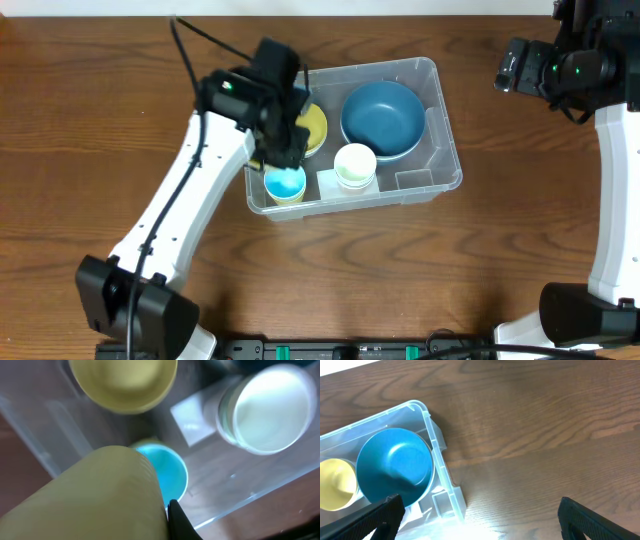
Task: Pack container
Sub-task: 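Carry the yellow cup over the bin and lower it onto the blue cup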
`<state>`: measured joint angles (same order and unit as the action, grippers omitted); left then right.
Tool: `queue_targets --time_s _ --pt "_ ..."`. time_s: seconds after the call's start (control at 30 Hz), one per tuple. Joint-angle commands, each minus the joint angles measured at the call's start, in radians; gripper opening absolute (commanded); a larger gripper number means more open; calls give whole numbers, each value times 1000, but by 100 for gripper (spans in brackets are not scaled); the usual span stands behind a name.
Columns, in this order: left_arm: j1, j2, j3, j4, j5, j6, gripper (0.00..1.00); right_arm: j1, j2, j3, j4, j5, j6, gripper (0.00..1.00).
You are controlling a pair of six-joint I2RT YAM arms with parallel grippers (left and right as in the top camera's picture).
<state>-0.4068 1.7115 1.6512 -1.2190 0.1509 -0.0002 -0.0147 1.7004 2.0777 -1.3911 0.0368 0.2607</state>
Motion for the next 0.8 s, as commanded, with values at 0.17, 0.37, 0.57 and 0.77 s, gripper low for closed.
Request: queue_targets --time_s 0.17,0.37,0.57,0.77 --pt "-5 14 -175 66 0 2 6 -5 -7 0 -1 0 16 99" --pt "-5 14 -195 89 0 2 6 -5 -7 0 -1 0 15 99" --pt "-7 14 -195 92 36 3 6 -5 -7 0 -1 0 16 99" --pt "-29 14 -195 93 60 3 6 -5 -7 0 -1 0 16 99"
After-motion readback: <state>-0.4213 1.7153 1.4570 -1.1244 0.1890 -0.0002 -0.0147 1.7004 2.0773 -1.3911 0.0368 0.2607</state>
